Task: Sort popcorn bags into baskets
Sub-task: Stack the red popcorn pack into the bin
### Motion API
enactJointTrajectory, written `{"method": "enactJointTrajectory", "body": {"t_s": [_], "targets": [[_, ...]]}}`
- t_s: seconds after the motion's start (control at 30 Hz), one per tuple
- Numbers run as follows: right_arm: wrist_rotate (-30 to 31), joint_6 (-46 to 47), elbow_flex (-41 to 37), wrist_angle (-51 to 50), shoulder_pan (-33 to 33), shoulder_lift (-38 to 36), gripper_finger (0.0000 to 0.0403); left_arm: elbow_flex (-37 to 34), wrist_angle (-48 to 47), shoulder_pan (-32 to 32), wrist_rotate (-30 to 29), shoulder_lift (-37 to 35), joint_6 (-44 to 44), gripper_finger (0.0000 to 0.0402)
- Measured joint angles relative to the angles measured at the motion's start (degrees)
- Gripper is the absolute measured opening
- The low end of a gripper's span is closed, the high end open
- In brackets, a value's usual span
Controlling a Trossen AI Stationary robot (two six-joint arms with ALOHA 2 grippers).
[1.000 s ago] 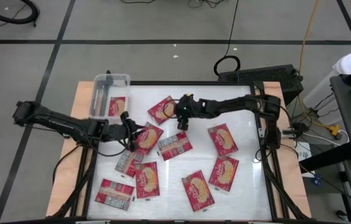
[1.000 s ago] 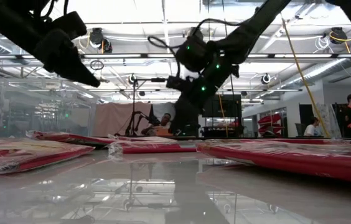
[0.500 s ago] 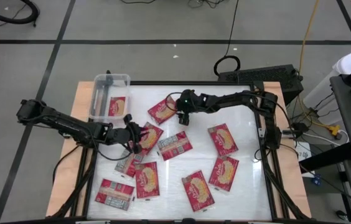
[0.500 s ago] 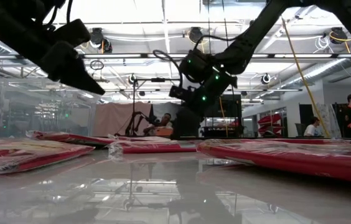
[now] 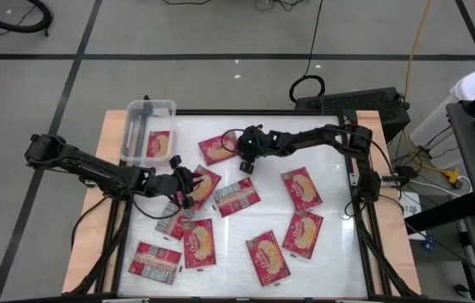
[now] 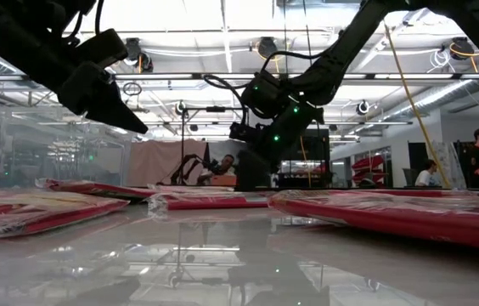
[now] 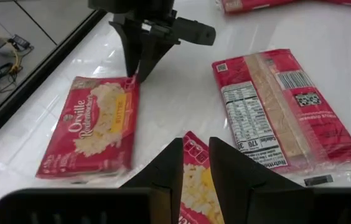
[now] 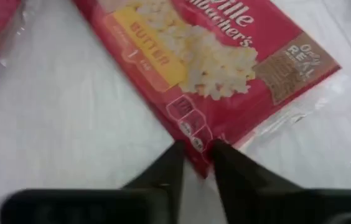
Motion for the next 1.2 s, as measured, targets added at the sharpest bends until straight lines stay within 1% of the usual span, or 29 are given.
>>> {"method": "enactJointTrajectory", "body": {"t_s": [0.07,0.1,0.23,0.33,0.47,0.67,0.8,0.97,1.1,1.2], "targets": [[0.2,0.5,-0.3,0.3,0.8,0.0,0.0018,0.0,0.0,0.0,0.0,0.0,0.1,0.0081],[0.7,0.5,-0.3,0.3,1.4,0.0,0.0010,0.0,0.0,0.0,0.0,0.0,0.1,0.0081],[4.8,1.2,-0.4,-0.2,4.9,-0.4,0.0011,0.0,0.0,0.0,1.2,0.0,-1.3,0.0081],[8.2,1.1,-0.6,-1.6,9.1,-1.8,0.0002,0.0,-0.1,-0.6,1.6,0.0,-2.7,0.0081],[14.7,1.6,-0.6,-3.0,15.2,-4.3,0.0001,0.0,-0.1,-2.5,1.6,0.0,-2.8,0.0081],[20.1,8.4,-0.6,-5.1,23.2,-8.1,0.0000,0.0,0.0,-6.5,1.6,0.0,-1.2,0.0092],[20.9,11.4,-0.6,-5.9,27.4,-11.0,0.0000,0.0,0.0,-8.8,0.4,0.0,-1.0,0.0123],[20.4,12.2,-0.6,-9.0,30.9,-14.5,0.0000,0.0,0.0,-10.3,-2.7,0.0,-1.0,0.0177],[20.5,15.3,-0.6,-13.5,33.0,-16.3,0.0000,0.0,1.4,-10.5,-2.9,0.0,2.2,0.0218],[20.5,17.3,-0.7,-15.5,34.3,-16.9,0.0000,0.0,2.8,-10.5,-2.9,0.0,4.1,0.0237]]}}
